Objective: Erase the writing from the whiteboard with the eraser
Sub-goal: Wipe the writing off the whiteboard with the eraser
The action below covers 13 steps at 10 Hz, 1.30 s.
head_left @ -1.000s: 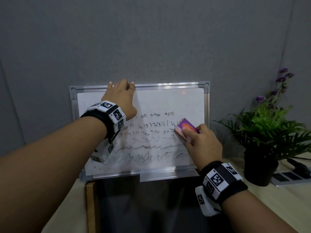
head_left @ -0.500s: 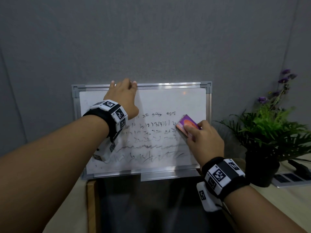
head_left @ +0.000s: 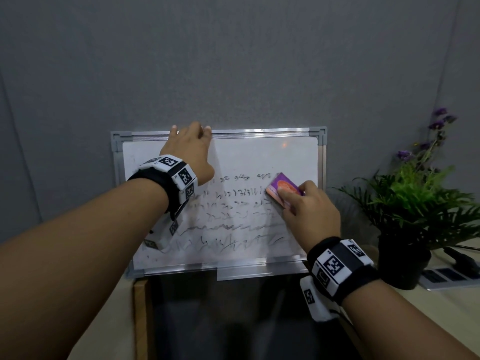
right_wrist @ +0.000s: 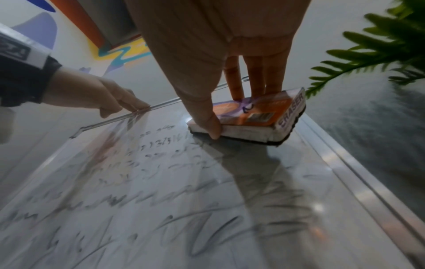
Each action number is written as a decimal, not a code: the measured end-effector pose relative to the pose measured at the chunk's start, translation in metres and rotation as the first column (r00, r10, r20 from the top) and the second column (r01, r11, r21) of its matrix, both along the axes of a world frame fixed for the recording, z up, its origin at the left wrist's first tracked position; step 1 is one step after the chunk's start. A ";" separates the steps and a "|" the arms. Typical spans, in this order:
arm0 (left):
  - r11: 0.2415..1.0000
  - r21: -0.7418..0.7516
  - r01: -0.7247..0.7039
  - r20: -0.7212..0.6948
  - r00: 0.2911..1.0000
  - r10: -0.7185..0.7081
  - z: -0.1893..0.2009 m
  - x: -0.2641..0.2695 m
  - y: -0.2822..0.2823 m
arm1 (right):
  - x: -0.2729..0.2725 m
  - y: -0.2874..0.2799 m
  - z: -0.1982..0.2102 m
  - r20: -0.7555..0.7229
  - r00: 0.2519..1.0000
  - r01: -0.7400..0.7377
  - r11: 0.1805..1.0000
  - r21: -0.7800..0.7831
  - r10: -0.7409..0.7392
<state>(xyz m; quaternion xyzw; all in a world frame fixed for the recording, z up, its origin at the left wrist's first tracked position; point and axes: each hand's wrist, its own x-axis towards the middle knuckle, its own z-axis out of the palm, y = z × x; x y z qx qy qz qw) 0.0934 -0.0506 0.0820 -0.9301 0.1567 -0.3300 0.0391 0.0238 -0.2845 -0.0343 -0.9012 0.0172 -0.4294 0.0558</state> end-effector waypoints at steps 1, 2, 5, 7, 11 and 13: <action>1.000 0.000 -0.001 -0.001 1.000 0.001 0.000 0.000 0.000 | 0.000 0.007 -0.004 -0.018 0.999 -0.048 0.998 -0.050 0.047; 1.000 -0.002 -0.003 -0.002 1.000 0.003 0.000 0.000 0.001 | -0.001 0.006 -0.012 -0.045 0.999 -0.018 0.998 -0.065 0.015; 1.000 -0.011 0.008 0.006 1.000 -0.008 -0.001 0.002 0.001 | 0.004 0.005 0.005 0.006 1.000 -0.001 1.000 -0.014 0.001; 1.000 -0.014 0.007 0.000 1.000 -0.007 0.000 0.000 0.001 | -0.003 0.007 -0.006 -0.046 0.999 -0.020 0.998 -0.059 0.017; 1.000 -0.017 0.015 0.002 1.000 -0.014 -0.001 0.001 0.002 | 0.002 0.017 0.009 -0.027 1.000 -0.012 0.998 -0.067 0.011; 1.000 -0.012 0.016 0.000 1.000 -0.016 -0.001 0.001 0.001 | 0.003 0.004 0.016 -0.011 0.999 0.041 0.999 -0.031 -0.041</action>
